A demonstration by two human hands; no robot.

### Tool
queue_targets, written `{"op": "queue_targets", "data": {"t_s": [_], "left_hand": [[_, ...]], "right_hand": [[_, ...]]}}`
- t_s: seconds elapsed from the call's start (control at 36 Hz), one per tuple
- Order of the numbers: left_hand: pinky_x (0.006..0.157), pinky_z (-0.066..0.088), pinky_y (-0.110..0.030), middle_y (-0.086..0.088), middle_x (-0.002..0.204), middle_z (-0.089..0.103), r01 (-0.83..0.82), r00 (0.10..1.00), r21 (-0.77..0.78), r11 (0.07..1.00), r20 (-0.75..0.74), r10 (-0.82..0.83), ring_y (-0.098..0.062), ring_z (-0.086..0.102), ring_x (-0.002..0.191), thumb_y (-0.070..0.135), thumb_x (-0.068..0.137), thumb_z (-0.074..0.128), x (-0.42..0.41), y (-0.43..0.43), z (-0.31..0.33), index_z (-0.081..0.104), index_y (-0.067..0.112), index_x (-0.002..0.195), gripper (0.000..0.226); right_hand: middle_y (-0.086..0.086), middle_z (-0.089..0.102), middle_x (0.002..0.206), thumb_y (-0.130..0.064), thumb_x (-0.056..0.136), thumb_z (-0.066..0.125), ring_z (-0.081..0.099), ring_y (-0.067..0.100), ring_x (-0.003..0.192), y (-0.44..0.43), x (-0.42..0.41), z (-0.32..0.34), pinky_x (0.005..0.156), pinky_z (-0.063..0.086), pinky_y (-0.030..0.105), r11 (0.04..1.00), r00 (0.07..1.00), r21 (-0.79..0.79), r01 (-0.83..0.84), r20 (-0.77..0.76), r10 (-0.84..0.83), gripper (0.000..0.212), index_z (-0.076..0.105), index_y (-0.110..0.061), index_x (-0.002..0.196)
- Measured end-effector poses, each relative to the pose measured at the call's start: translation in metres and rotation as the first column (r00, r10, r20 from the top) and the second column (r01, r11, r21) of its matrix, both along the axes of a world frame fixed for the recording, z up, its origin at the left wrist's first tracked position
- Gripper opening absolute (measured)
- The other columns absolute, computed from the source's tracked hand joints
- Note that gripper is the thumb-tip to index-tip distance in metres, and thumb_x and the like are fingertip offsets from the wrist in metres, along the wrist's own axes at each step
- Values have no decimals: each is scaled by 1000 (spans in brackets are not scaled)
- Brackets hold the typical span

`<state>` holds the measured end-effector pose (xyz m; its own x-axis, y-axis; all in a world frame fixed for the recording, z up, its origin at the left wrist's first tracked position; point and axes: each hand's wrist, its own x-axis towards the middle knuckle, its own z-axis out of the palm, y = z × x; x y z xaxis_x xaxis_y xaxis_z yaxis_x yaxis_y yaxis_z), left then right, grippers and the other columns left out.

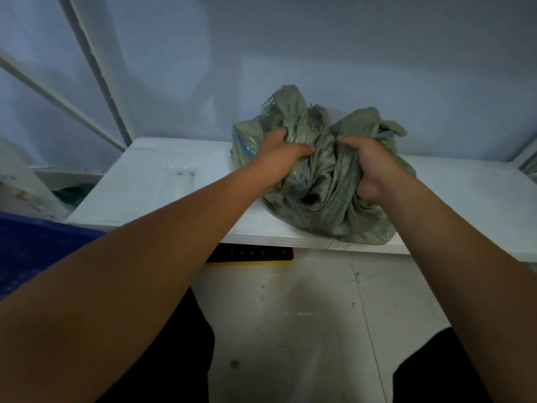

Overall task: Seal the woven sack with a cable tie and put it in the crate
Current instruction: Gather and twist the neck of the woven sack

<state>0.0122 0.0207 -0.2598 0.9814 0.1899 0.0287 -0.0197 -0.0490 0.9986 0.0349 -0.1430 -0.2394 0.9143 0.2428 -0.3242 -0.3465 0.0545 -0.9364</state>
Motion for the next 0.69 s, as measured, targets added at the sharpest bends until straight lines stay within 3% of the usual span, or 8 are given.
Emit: {"op": "queue_targets", "data": {"t_s": [0.17,0.28,0.36,0.42,0.44,0.5,0.61,0.69], "left_hand": [[102,50,-39,-2,116,67,44,997,66,997,57,-48,-16,64,108,14,84,74,-4,-16,-6,54,18,129,49],[103,47,-31,2,127,61,192,965,264,945,127,-231,-12,59,116,15,84,71,-7,-26,-12,37,25,145,71],[105,46,-33,-4,143,49,212,910,656,724,138,-391,-17,51,127,22,83,64,-8,-32,-22,30,21,151,76],[90,51,-32,-11,127,53,178,875,814,552,125,-467,-22,56,111,21,82,62,-12,-36,-26,39,7,142,66],[80,50,-31,-12,115,54,169,870,833,526,125,-477,-23,57,99,17,82,62,-14,-40,-26,46,0,133,56],[71,48,-30,-16,108,55,159,857,839,521,144,-494,-24,57,91,16,83,63,-16,-46,-28,52,-4,124,47],[74,51,-38,-17,103,58,163,823,820,548,193,-534,-24,58,88,15,83,64,-14,-49,-31,58,-3,113,35],[78,51,-33,-12,101,66,148,825,753,641,264,-499,-18,62,89,14,86,66,-13,-41,-27,64,-1,110,28]], "right_hand": [[12,76,111,-39,101,53,75,28,97,-10,-8,-3,83,57,40,999,998,41,-35,-40,37,36,73,-12,114],[11,76,111,-54,100,47,75,27,99,-9,-9,-2,78,59,39,994,999,92,-52,-5,52,49,73,-16,116],[10,74,118,-66,92,51,72,25,107,-8,-6,-4,86,56,43,994,996,68,-86,18,85,61,70,-16,121],[9,74,119,-61,88,60,71,22,110,-5,-6,-11,96,53,42,992,991,1,-128,30,128,59,68,-15,124],[7,74,118,-56,88,65,71,19,110,-3,-5,-16,98,53,40,992,992,-44,-116,40,118,56,67,-15,126],[5,76,114,-47,90,68,72,16,105,-2,-1,-25,88,56,34,992,998,-119,-47,41,52,47,69,-14,124],[12,76,110,-32,90,65,73,26,99,-6,14,-34,77,58,34,982,993,-153,115,11,-115,36,72,-8,117],[14,76,109,-27,85,66,75,29,94,-4,22,-36,71,61,37,977,989,-156,149,15,-149,38,71,-6,116]]}}
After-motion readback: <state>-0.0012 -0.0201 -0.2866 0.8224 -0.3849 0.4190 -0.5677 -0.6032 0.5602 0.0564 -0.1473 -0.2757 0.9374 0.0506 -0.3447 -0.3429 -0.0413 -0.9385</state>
